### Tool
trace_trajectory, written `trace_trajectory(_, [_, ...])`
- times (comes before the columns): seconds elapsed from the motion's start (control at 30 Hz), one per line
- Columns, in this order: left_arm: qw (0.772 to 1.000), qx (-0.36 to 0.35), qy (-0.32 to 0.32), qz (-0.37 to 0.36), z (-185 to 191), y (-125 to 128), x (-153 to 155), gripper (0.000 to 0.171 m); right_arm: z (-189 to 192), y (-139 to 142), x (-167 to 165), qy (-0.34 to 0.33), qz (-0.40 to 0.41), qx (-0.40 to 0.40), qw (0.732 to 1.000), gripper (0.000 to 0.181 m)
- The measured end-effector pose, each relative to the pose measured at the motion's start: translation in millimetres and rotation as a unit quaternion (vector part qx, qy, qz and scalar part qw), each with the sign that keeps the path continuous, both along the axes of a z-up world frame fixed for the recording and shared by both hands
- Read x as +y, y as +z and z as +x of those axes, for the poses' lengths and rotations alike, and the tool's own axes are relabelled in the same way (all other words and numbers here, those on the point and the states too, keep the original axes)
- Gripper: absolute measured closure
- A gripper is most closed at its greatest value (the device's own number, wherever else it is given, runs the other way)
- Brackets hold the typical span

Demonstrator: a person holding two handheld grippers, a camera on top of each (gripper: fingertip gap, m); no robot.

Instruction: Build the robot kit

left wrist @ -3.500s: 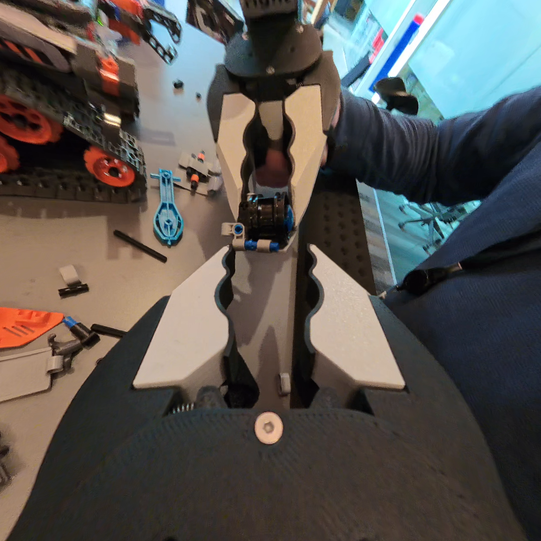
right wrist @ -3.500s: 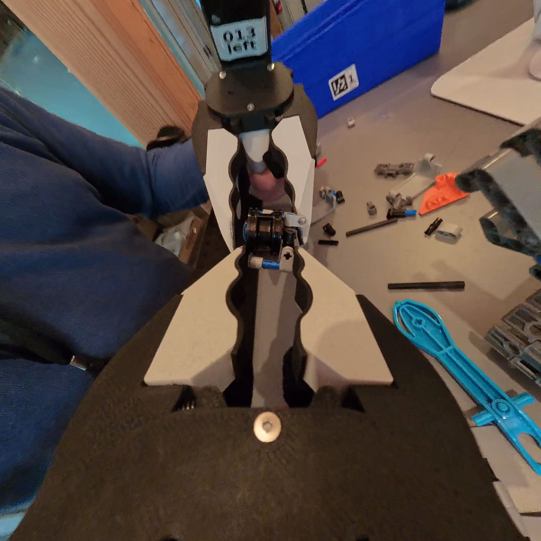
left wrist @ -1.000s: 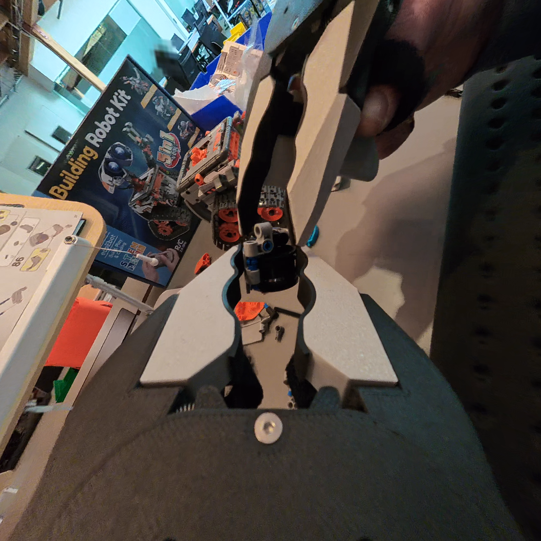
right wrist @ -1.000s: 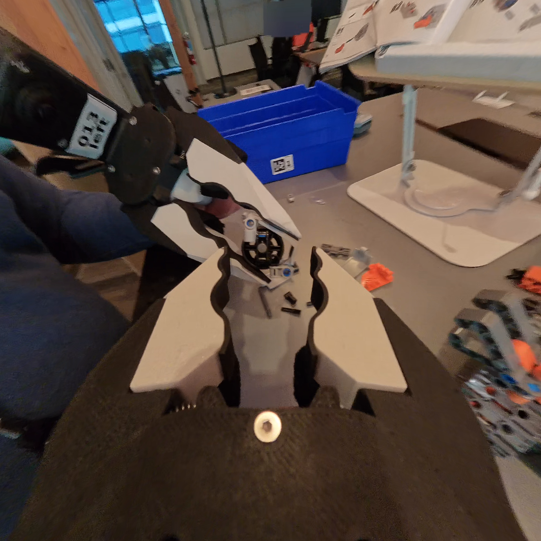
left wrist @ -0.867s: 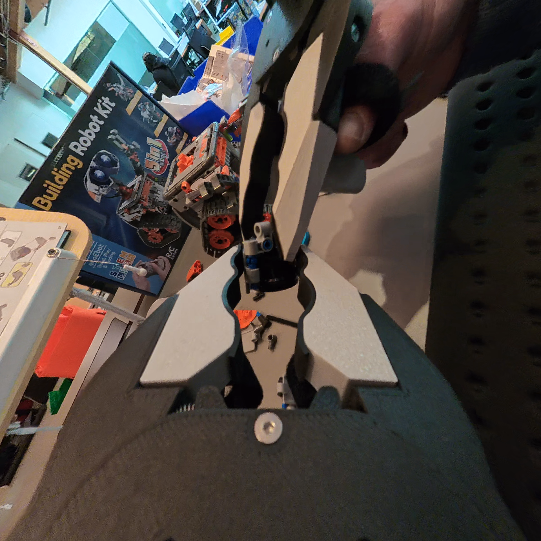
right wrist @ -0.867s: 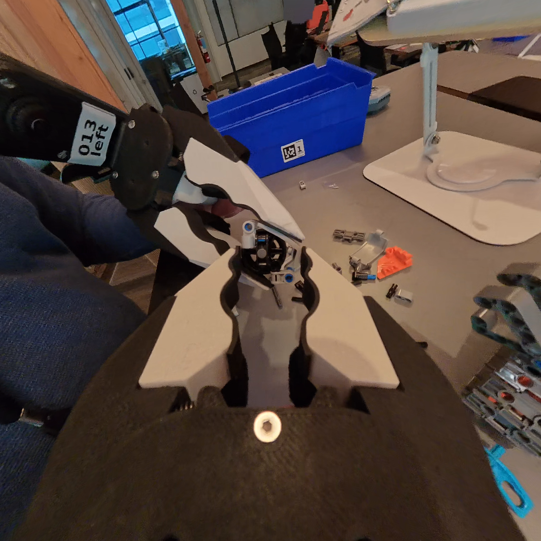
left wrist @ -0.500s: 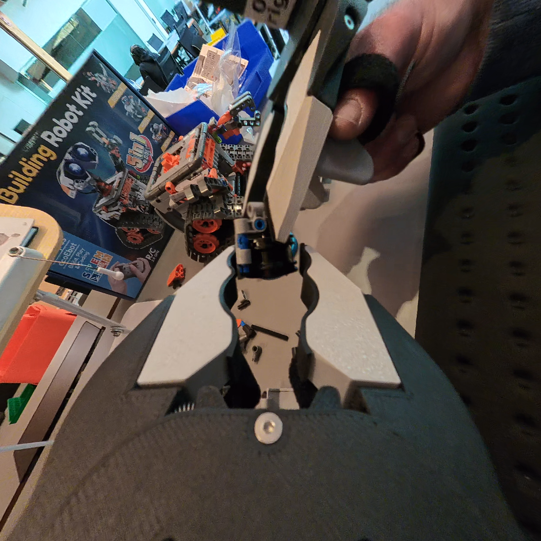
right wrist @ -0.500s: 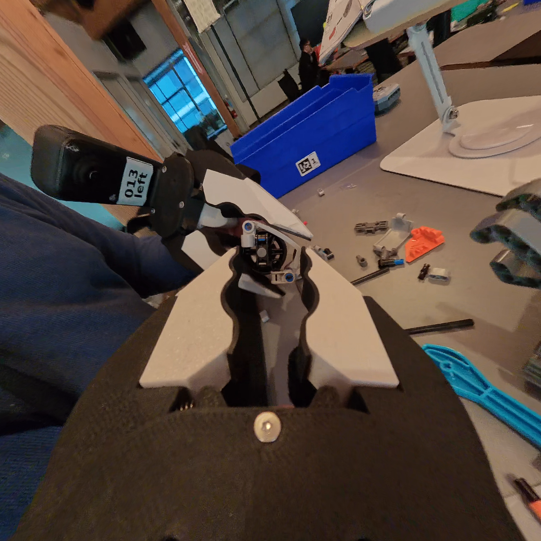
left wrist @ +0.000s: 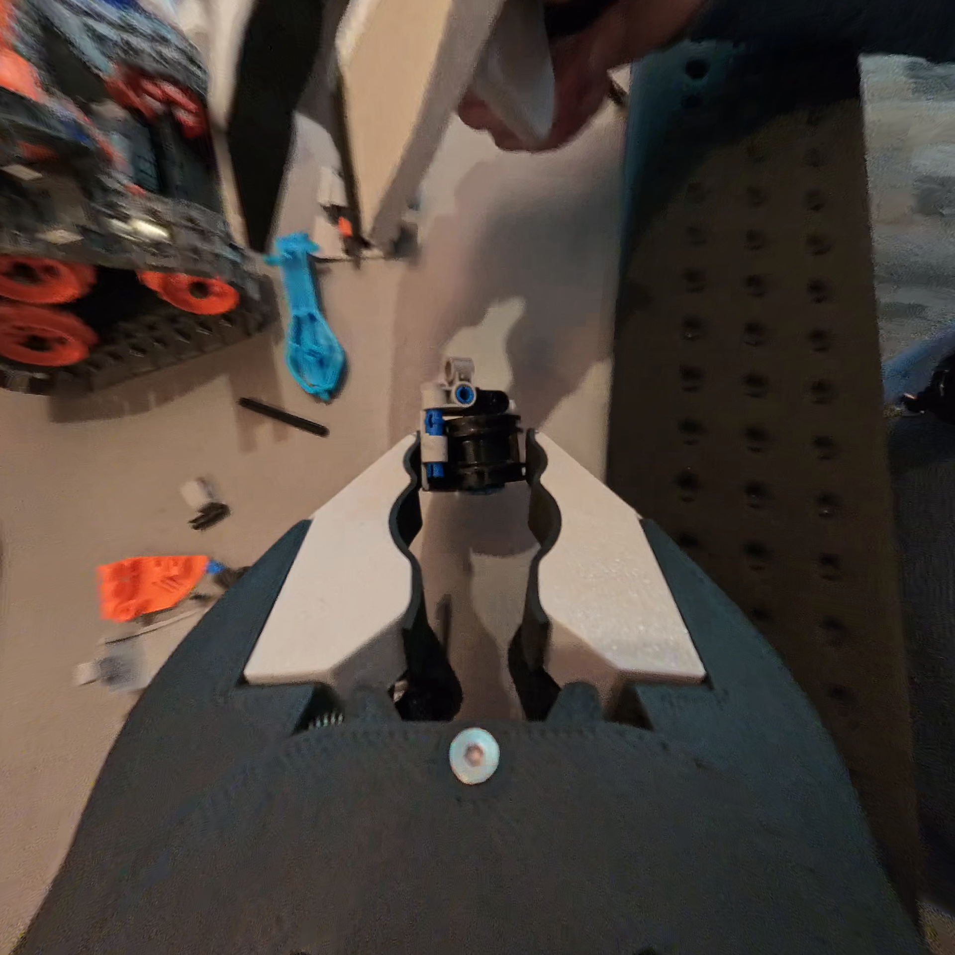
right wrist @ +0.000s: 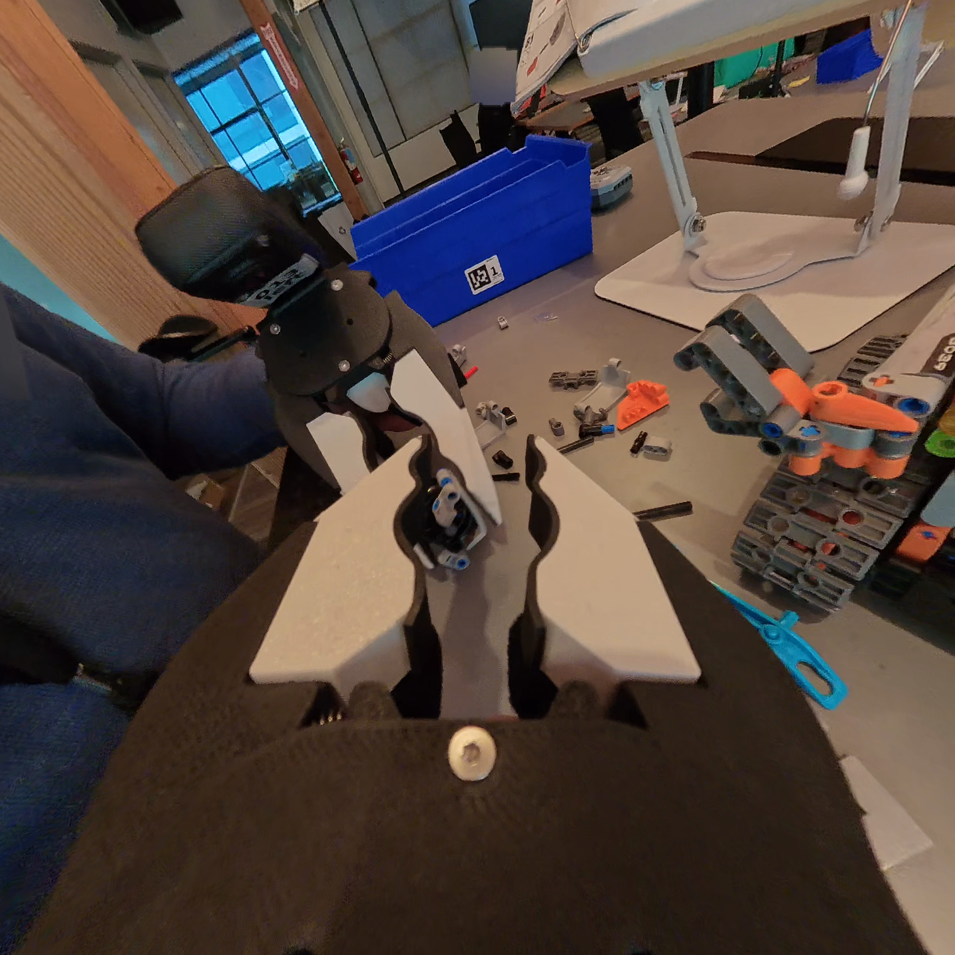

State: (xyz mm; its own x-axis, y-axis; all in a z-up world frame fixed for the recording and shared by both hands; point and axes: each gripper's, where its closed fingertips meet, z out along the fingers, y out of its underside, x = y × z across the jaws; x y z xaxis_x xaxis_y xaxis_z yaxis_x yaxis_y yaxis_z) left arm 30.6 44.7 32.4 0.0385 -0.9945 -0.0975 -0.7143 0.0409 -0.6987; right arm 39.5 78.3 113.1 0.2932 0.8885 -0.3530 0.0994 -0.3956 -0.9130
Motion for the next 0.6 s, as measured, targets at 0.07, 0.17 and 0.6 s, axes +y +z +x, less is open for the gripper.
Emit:
trace_trajectory(0.07, [1.0,0.016,-0.007,-0.016,2,-7,-4,0.136,2,-2,1,0.0,0.014,-0.002,1.0,0.15])
trace_trajectory(0.17, [0.997,0.035,-0.018,-0.059,4,-14,-11,0.136,3,-1,2,0.006,0.005,0.018,1.0,0.151])
trace_trajectory(0.6, [0.998,0.009,0.015,-0.054,-6,-6,7,0.119,9,0,5,0.002,0.022,0.035,0.999,0.15])
